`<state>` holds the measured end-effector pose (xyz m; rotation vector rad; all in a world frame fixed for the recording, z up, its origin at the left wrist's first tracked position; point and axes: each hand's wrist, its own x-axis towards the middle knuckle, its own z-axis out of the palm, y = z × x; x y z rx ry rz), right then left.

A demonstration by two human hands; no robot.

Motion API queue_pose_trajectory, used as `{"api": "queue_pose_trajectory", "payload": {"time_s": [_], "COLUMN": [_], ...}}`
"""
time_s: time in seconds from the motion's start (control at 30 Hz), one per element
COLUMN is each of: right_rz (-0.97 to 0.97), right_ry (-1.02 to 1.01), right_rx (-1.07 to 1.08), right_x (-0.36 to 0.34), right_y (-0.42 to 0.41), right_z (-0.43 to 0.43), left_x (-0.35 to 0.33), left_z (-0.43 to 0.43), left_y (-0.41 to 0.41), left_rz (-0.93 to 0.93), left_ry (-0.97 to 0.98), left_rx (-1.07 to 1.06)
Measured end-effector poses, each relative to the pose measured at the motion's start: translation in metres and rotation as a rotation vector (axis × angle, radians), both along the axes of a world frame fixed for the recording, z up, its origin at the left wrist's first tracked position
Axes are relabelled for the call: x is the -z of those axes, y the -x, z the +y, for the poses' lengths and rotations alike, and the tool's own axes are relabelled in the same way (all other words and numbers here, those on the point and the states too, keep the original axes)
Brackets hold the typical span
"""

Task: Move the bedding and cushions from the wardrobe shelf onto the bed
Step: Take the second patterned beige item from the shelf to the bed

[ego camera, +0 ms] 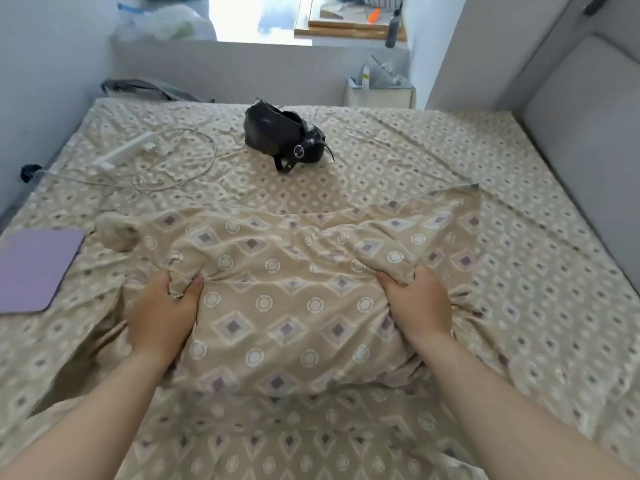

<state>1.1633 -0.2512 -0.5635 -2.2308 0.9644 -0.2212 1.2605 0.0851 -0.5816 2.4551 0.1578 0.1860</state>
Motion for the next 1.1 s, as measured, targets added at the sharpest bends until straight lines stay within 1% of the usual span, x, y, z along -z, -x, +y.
{"api": "queue_pose_trajectory", "payload": {"time_s": [0.13, 0.27, 0.37, 0.43, 0.5, 0.6, 0.67, 0.73, 0.83, 0.9, 0.97, 1.03, 1.1], "right_rz": [0.035, 0.086, 0.151, 0.252, 0.365, 0.419, 0.423, 0.425, 0.459, 0.464, 0.435, 0.374, 0.304], "right_ry": [-0.043, -0.055, -0.061, 0.043, 0.159, 0.137, 0.132, 0.135, 0.106, 0.101, 0.125, 0.113, 0.084], "right_rx": [0.008, 0.025, 0.031, 0.054, 0.078, 0.046, 0.035, 0.033, 0.035, 0.021, -0.040, -0.129, -0.211], "right_x": [0.052, 0.092, 0.119, 0.137, 0.153, 0.175, 0.179, 0.174, 0.153, 0.132, 0.104, 0.073, 0.033], "right_y": [-0.007, -0.011, -0.016, -0.014, -0.006, 0.008, 0.010, 0.007, 0.002, 0.000, -0.002, -0.008, -0.017], "right_z": [0.000, -0.003, -0.010, -0.012, -0.005, 0.008, 0.010, 0.011, 0.010, 0.011, 0.017, 0.026, 0.042], "left_x": [0.040, 0.077, 0.102, 0.118, 0.135, 0.150, 0.151, 0.146, 0.131, 0.112, 0.085, 0.055, 0.020], "left_z": [0.000, 0.000, 0.001, 0.005, 0.013, 0.021, 0.023, 0.026, 0.026, 0.025, 0.025, 0.026, 0.029], "left_y": [-0.017, -0.034, -0.044, -0.045, -0.046, -0.053, -0.056, -0.055, -0.048, -0.038, -0.030, -0.027, -0.025], "left_rz": [-0.011, -0.009, 0.095, 0.180, 0.251, 0.359, 0.390, 0.405, 0.453, 0.468, 0.406, 0.295, 0.236], "left_ry": [-0.089, -0.073, -0.065, -0.016, 0.006, -0.053, -0.097, -0.112, -0.074, -0.083, -0.126, -0.155, -0.116], "left_rx": [0.034, 0.070, 0.025, 0.011, 0.060, 0.143, 0.137, 0.115, 0.079, 0.096, 0.159, 0.212, 0.236]}}
